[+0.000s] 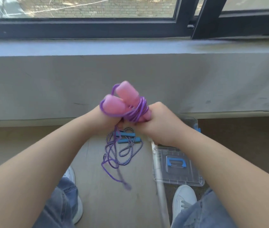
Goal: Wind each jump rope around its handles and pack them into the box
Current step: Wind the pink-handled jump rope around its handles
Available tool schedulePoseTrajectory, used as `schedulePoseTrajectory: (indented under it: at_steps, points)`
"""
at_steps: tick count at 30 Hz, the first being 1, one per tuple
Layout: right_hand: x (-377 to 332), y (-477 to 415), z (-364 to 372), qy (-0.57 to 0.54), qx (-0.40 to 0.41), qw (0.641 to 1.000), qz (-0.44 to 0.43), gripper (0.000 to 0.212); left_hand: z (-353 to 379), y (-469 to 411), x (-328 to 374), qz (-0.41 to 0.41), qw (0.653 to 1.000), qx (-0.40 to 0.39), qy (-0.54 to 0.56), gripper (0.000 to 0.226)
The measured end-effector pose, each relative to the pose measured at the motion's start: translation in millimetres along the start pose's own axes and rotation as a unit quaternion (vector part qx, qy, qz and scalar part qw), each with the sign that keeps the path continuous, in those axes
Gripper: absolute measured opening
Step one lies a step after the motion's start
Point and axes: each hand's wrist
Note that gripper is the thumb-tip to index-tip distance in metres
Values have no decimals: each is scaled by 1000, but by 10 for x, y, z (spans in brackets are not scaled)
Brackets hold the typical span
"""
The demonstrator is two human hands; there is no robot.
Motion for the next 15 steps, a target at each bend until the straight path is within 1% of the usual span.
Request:
schedulePoseTrajectory:
  at_steps: [1, 2, 3, 4, 5, 7, 8, 9, 10, 11, 12, 14, 15]
  points:
    - [42, -43, -46, -25, 50, 998, 32, 26, 32, 14, 10, -16, 1000, 9, 11, 34]
    - [92, -91, -100, -38, 95, 992, 69, 21, 50, 31, 11, -27, 1000, 5, -14, 36]
    - [141, -129, -158, -25, 131, 986, 101, 19, 90, 53, 26, -22, 997, -8, -68, 38]
    - [203, -163, -205, 24, 149, 980, 128, 17, 132, 73, 40, -1, 989, -22, -149, 36]
    - [252, -182, -237, 89, 144, 974, 153, 15, 162, 99, 35, 41, 970, -35, -235, 35]
    - [299, -183, -209, 205, 105, 954, 193, 7, 184, 138, 17, 133, 919, -38, -368, 38]
    - [305, -173, -158, 241, 76, 944, 211, 8, 184, 137, 8, 179, 887, -26, -424, 42]
    - [295, -155, -95, 270, 44, 935, 223, 11, 190, 139, 13, 214, 851, -16, -479, 46]
    - [281, -139, -29, 299, 12, 928, 224, 14, 188, 142, 31, 238, 824, -14, -514, 51]
    - [266, -119, 28, 325, -21, 921, 213, 15, 178, 137, 58, 264, 809, -10, -526, 55]
    - [257, -101, 75, 343, -57, 917, 195, 15, 151, 118, 71, 285, 802, -4, -525, 57]
    - [217, -64, 127, 358, -140, 913, 137, 16, 57, 69, 90, 300, 799, 14, -521, 61]
    - [197, -57, 126, 362, -178, 910, 97, 14, 12, 55, 101, 294, 806, 16, -513, 63]
Point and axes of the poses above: each hand's wrist, its own y-axis away from the middle knuckle, its own z-axis out of the palm, x = y × z, and after that the axes turned 3 degrees about z, right-handed
